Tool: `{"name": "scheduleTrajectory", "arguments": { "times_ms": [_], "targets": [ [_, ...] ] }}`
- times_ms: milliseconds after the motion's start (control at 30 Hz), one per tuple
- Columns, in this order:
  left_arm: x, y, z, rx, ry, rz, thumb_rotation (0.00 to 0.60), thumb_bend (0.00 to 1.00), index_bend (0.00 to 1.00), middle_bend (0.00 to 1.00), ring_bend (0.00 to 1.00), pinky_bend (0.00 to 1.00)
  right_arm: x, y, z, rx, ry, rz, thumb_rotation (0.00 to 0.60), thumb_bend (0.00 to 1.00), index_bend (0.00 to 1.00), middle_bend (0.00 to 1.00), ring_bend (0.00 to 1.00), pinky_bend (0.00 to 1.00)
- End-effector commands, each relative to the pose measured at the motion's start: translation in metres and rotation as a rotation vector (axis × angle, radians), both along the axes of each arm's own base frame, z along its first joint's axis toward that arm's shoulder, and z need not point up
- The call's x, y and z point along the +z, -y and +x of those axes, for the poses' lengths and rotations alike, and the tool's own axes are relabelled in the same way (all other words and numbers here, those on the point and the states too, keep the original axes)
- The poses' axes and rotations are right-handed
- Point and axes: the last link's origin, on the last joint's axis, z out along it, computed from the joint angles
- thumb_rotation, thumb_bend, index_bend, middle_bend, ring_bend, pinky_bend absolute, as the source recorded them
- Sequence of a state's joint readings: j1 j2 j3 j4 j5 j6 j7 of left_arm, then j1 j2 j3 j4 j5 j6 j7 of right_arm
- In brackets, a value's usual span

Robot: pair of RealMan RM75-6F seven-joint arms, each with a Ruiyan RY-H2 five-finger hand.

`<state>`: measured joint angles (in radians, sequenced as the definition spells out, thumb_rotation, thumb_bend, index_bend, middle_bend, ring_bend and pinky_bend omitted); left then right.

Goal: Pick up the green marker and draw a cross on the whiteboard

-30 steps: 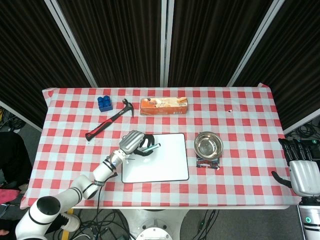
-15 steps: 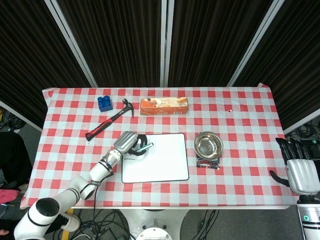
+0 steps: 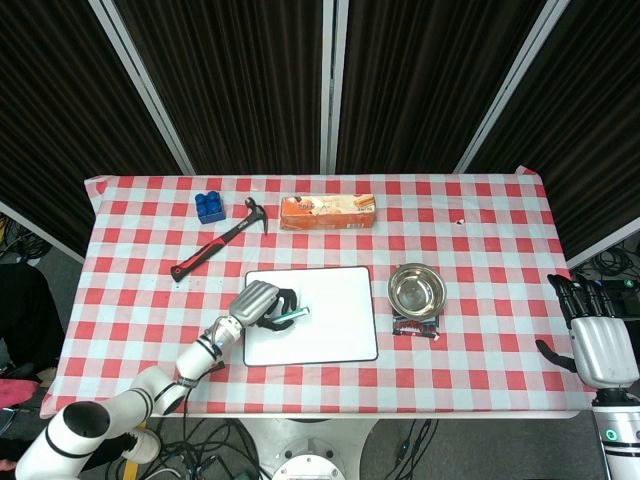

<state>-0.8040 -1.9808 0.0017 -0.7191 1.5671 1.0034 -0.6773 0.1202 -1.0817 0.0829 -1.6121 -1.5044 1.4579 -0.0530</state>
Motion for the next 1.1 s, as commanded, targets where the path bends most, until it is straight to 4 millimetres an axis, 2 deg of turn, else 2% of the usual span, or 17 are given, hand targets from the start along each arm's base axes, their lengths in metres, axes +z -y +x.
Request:
{"name": "scheduleTrajectory", "arguments": {
  "times_ms": [33,100,233,400,533,667,833,933,1000,1100],
  "targets": [
    [-0.003,0.019,-0.002,-0.011,0.000,-0.026,0.600,0.37,0.58,0.63,0.72,0.96,0.001,0.000,0.000,0.005,0.003,-0.003,0.600,0.08,0.00,0.10,0.00,0.09],
    [0.002,0.021,0.001,-0.017,0.019,-0.004,0.600,0.37,0.58,0.63,0.72,0.96,0.002,-0.001,-0.001,0.009,0.007,-0.009,0.600,0.08,0.00,0.10,0.00,0.09],
    [0.024,0.010,0.012,-0.023,0.086,0.082,0.600,0.37,0.58,0.63,0.72,0.96,0.004,-0.003,-0.001,0.014,0.009,-0.018,0.600,0.08,0.00,0.10,0.00,0.09],
    [0.056,-0.008,0.006,-0.029,0.052,0.138,0.600,0.37,0.58,0.63,0.72,0.96,0.004,-0.004,0.000,0.018,0.010,-0.020,0.600,0.09,0.00,0.10,0.00,0.09],
    [0.078,-0.016,-0.022,-0.003,-0.116,0.150,0.600,0.37,0.58,0.63,0.72,0.96,0.003,-0.003,0.001,0.021,0.010,-0.014,0.600,0.08,0.00,0.10,0.00,0.09],
    [0.094,-0.013,-0.053,0.050,-0.272,0.171,0.600,0.37,0.58,0.63,0.72,0.96,0.000,-0.001,0.002,0.024,0.009,-0.007,0.600,0.08,0.00,0.10,0.00,0.09],
    [0.106,-0.004,-0.085,0.059,-0.535,0.188,0.600,0.37,0.57,0.62,0.71,0.95,-0.004,0.002,0.005,0.034,0.008,0.008,0.600,0.09,0.00,0.10,0.00,0.09],
    [0.106,0.000,-0.092,0.078,-0.608,0.178,0.600,0.37,0.56,0.60,0.71,0.95,-0.004,0.003,0.006,0.036,0.010,0.008,0.600,0.08,0.00,0.10,0.00,0.09],
    [0.106,0.002,-0.094,0.090,-0.632,0.174,0.600,0.33,0.49,0.55,0.68,0.94,-0.004,0.002,0.006,0.035,0.009,0.007,0.600,0.08,0.00,0.10,0.00,0.09],
    [0.111,0.004,-0.095,0.104,-0.649,0.198,0.600,0.26,0.25,0.36,0.49,0.84,-0.005,0.002,0.007,0.034,0.009,0.007,0.600,0.08,0.00,0.10,0.00,0.09]
  ]
}}
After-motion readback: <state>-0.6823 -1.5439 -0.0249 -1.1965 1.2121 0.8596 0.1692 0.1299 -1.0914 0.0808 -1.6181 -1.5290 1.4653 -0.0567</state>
